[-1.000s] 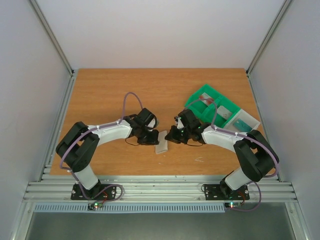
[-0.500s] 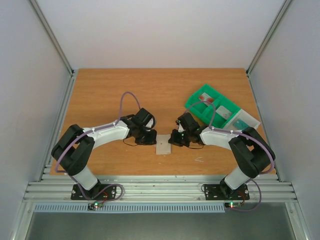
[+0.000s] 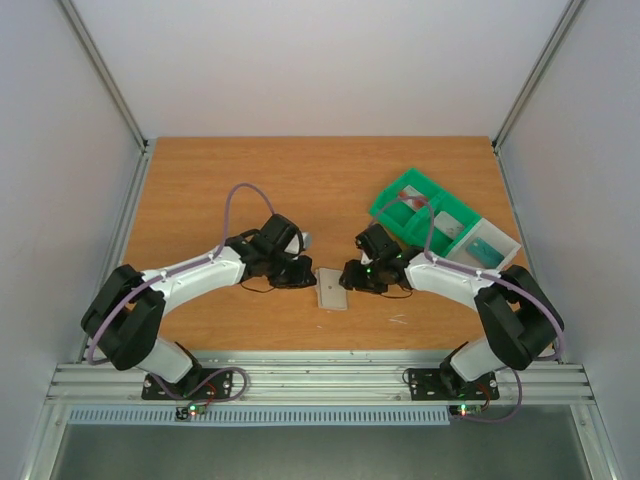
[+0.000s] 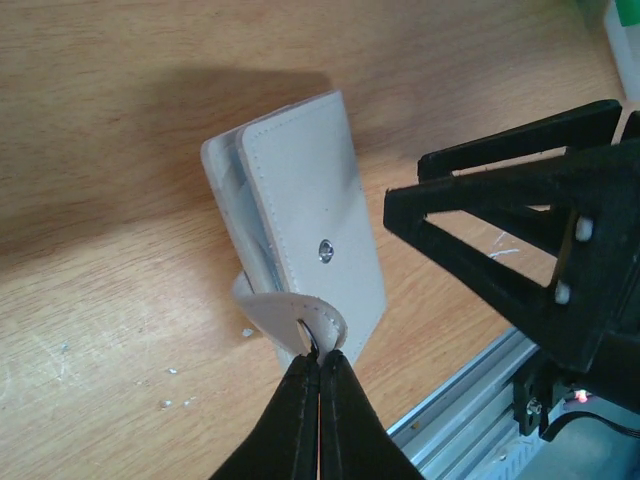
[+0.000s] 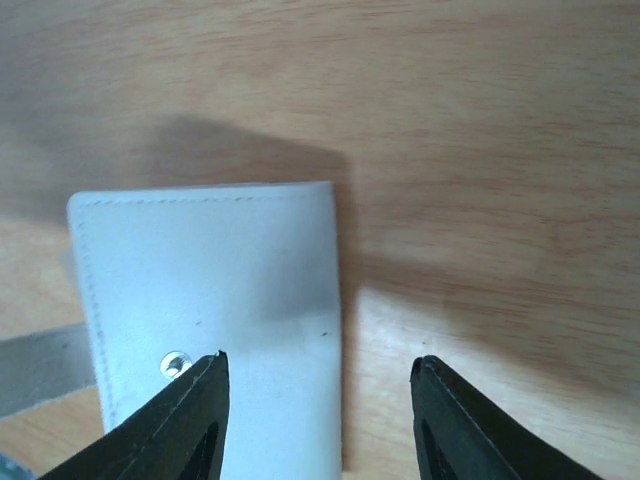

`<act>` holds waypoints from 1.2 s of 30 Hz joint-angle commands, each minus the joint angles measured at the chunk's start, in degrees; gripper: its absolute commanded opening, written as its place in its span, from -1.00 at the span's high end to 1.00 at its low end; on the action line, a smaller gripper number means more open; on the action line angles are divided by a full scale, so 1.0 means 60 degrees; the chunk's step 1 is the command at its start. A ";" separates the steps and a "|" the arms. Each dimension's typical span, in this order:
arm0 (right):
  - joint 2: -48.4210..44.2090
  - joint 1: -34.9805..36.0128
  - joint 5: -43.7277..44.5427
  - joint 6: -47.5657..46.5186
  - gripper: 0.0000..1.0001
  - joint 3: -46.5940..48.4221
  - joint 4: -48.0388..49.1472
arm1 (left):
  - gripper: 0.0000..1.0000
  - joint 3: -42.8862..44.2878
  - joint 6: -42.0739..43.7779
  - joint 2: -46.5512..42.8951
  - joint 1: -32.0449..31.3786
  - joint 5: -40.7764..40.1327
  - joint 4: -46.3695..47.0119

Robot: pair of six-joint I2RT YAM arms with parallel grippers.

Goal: Take the credit cards out of the card holder

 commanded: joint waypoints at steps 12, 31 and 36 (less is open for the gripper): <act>-0.0400 0.0413 -0.1001 -0.0025 -0.32 0.0377 -0.0146 | 0.99 0.0367 -0.0728 -0.0309 -0.0017 0.0754 0.0863; -0.0219 0.0531 -0.1021 0.0087 -0.48 0.0486 0.0011 | 0.99 0.0220 -0.1118 -0.0615 -0.0019 0.0859 0.1109; -0.0187 0.0527 -0.0295 -0.0103 -0.36 0.0495 -0.0451 | 0.99 0.0144 -0.1053 -0.0679 -0.0022 0.0780 0.1007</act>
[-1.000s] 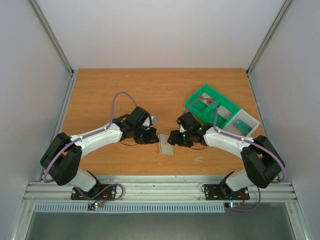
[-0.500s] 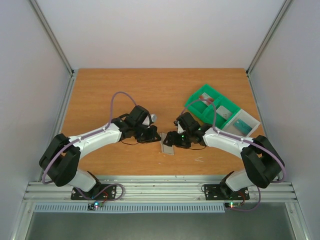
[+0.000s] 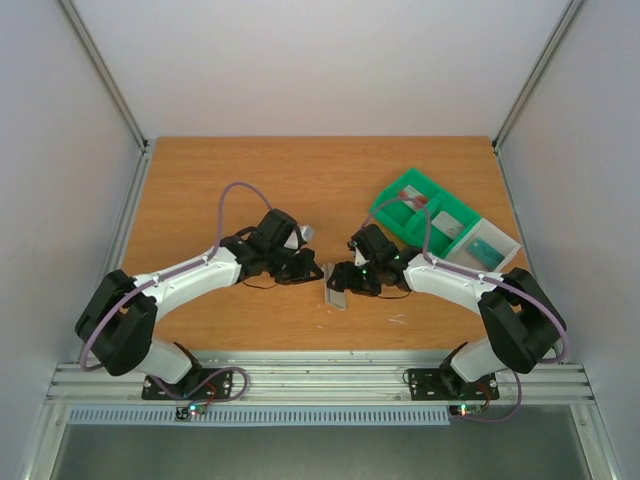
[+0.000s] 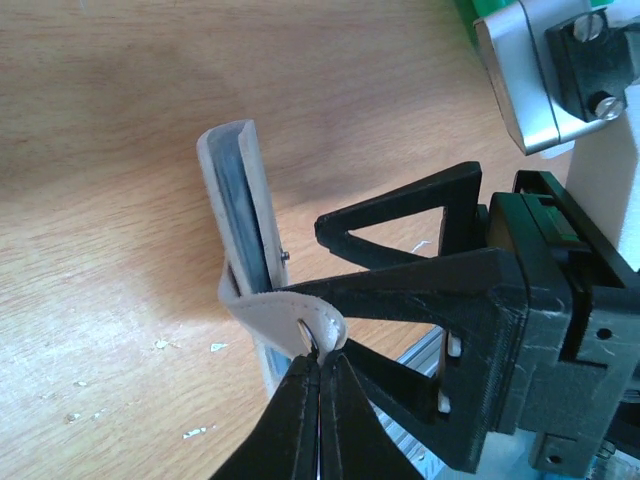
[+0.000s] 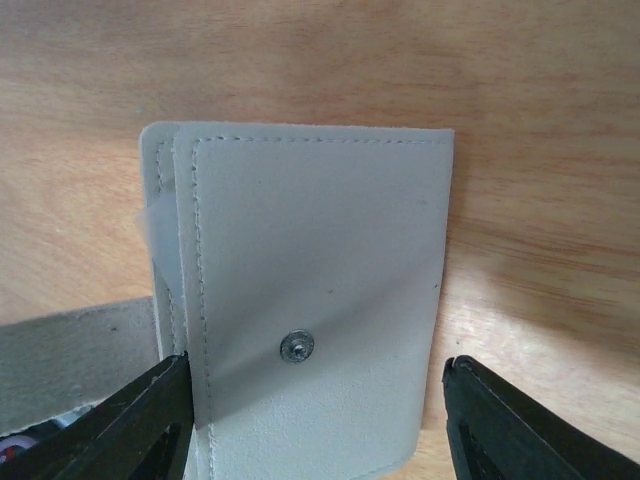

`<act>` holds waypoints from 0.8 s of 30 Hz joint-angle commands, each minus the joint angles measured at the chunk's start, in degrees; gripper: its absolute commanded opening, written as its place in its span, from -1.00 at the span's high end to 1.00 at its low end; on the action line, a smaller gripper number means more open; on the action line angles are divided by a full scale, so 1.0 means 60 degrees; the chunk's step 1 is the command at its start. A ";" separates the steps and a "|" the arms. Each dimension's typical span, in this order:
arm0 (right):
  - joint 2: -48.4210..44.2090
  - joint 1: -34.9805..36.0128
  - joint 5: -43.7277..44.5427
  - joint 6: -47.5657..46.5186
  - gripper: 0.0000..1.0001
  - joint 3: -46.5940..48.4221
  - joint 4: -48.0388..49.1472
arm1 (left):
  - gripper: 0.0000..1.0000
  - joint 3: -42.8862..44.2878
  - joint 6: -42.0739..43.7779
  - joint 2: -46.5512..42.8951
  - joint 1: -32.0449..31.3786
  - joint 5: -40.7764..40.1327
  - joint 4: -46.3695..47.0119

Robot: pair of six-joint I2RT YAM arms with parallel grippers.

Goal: Take the credit cards out of the card holder

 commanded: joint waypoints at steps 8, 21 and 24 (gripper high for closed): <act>-0.0308 0.0076 0.1551 -0.0631 -0.09 0.0478 -0.1212 | 0.99 -0.0181 0.0382 -0.0618 -0.0019 -0.0597 -0.0446; -0.0604 0.0052 0.2527 -0.0971 0.15 0.0523 -0.1816 | 0.99 -0.0767 0.1010 -0.0422 -0.0019 -0.1722 -0.1144; -0.0607 0.0061 0.2579 -0.0983 0.18 0.0465 -0.1872 | 0.99 -0.0806 0.1122 -0.0308 -0.0019 -0.1901 -0.1298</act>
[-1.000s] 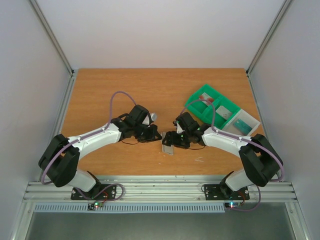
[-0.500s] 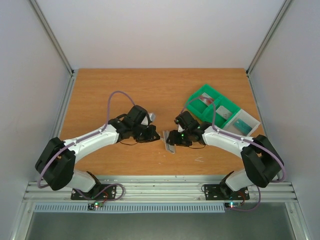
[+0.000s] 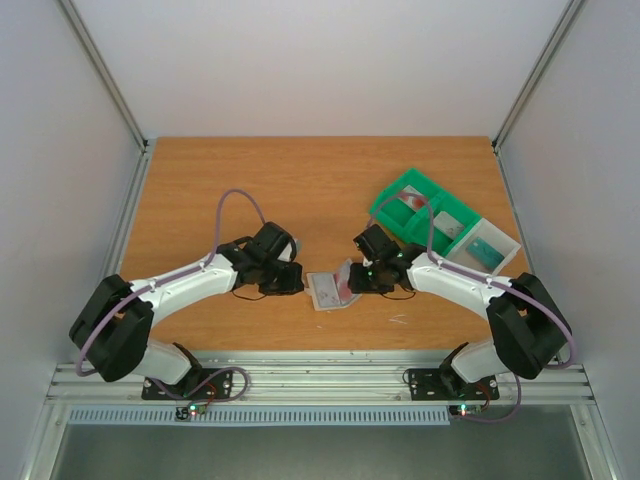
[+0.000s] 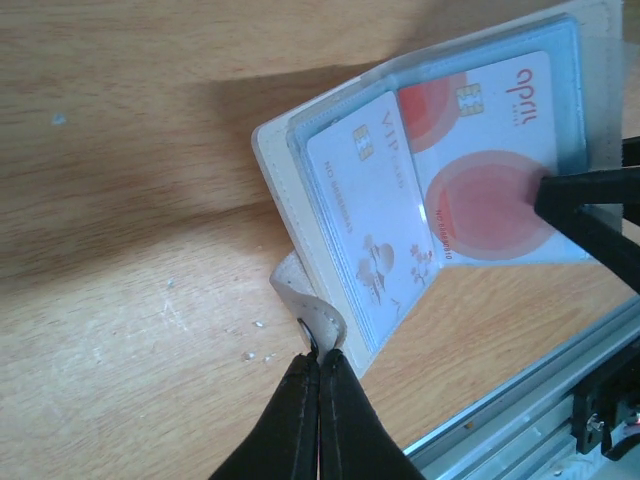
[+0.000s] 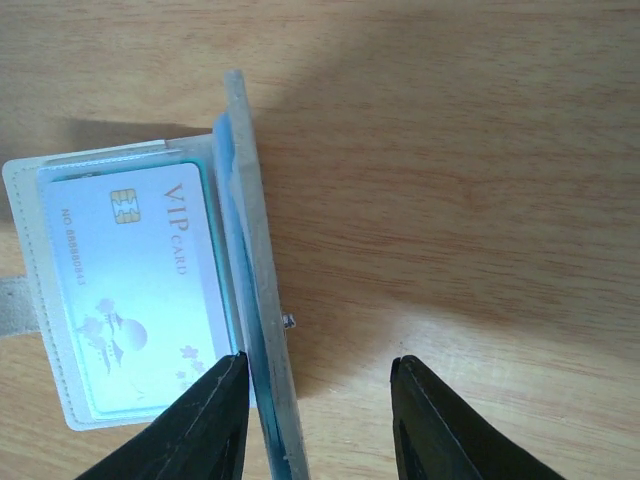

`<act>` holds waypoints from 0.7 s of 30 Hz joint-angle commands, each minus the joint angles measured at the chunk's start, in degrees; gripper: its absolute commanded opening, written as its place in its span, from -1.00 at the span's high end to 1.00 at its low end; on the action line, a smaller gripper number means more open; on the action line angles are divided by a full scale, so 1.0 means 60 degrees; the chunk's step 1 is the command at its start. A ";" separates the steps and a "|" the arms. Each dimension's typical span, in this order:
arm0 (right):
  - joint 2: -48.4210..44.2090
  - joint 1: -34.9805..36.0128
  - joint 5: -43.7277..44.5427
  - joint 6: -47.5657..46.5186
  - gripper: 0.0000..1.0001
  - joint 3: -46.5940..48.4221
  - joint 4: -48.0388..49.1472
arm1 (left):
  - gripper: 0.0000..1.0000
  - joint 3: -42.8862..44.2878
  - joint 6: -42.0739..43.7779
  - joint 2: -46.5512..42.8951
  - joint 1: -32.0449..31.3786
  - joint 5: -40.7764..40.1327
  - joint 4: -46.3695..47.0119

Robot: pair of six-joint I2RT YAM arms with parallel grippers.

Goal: Take the credit cards out of the card holder

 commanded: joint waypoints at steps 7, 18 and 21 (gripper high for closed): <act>-0.0543 0.0065 0.0445 -0.0236 0.44 -0.0246 -0.0266 | 0.99 -0.0458 0.0382 -0.0077 -0.0023 -0.0620 -0.0119; -0.0690 0.0054 0.0044 0.0004 0.61 -0.0904 0.0022 | 0.99 -0.0689 0.0429 -0.0002 -0.0017 -0.0812 -0.0169; -0.0894 0.0060 0.0040 0.0038 0.62 -0.0884 -0.0111 | 0.96 -0.0617 0.0415 -0.0003 -0.0018 -0.1077 -0.0439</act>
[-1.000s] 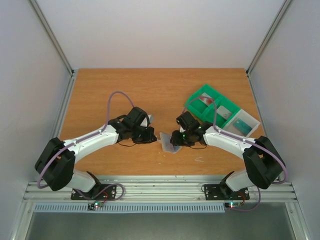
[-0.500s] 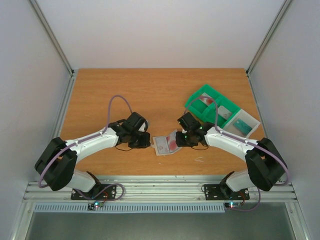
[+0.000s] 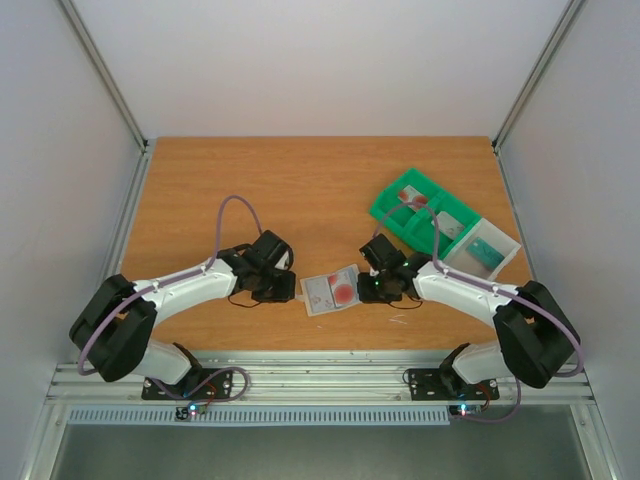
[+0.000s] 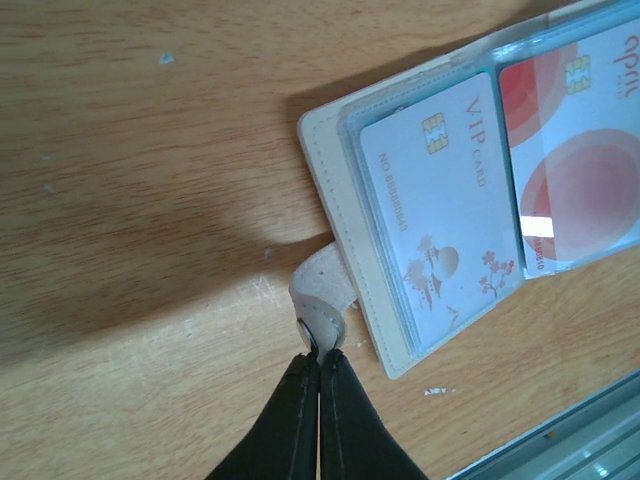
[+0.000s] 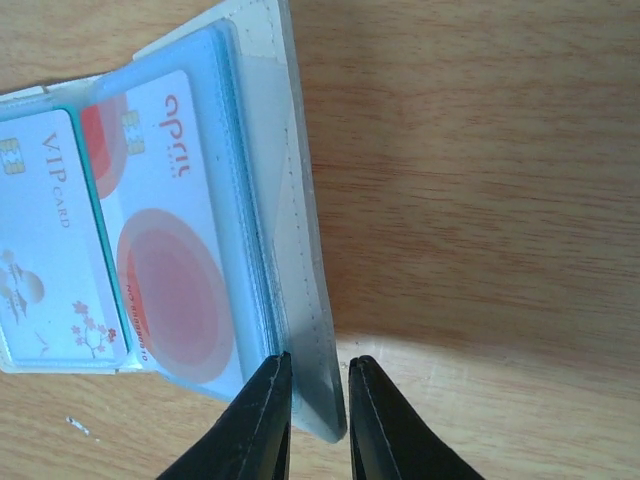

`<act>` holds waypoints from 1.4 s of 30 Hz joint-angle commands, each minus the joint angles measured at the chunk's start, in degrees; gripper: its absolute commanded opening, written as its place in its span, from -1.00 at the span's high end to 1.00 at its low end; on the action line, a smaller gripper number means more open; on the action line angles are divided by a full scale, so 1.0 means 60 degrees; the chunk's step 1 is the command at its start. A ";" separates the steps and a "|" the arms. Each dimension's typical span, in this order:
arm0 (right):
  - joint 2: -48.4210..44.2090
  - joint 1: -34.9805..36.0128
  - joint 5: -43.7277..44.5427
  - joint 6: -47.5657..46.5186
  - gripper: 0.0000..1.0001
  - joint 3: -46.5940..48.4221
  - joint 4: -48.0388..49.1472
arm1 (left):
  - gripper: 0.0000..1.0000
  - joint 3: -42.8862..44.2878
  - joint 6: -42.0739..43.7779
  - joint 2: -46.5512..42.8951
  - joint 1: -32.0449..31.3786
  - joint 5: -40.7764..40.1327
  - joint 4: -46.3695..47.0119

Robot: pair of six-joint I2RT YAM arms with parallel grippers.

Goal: Take the credit cards out of the card holder

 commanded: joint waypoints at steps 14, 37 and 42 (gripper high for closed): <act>-0.1020 0.0026 -0.0754 0.0340 0.24 0.0172 0.0350 | 0.13 0.0436 -0.0185 -0.0960 -0.0019 0.0116 0.0129; 0.0906 -0.0146 -0.0970 0.0499 -0.02 -0.0354 0.2588 | 0.66 0.0180 0.0086 0.1449 -0.0018 0.0509 0.2267; 0.1034 -0.0199 -0.1236 0.0575 -0.06 -0.0496 0.2913 | 0.69 0.0043 0.0083 0.1659 -0.0019 0.0403 0.2369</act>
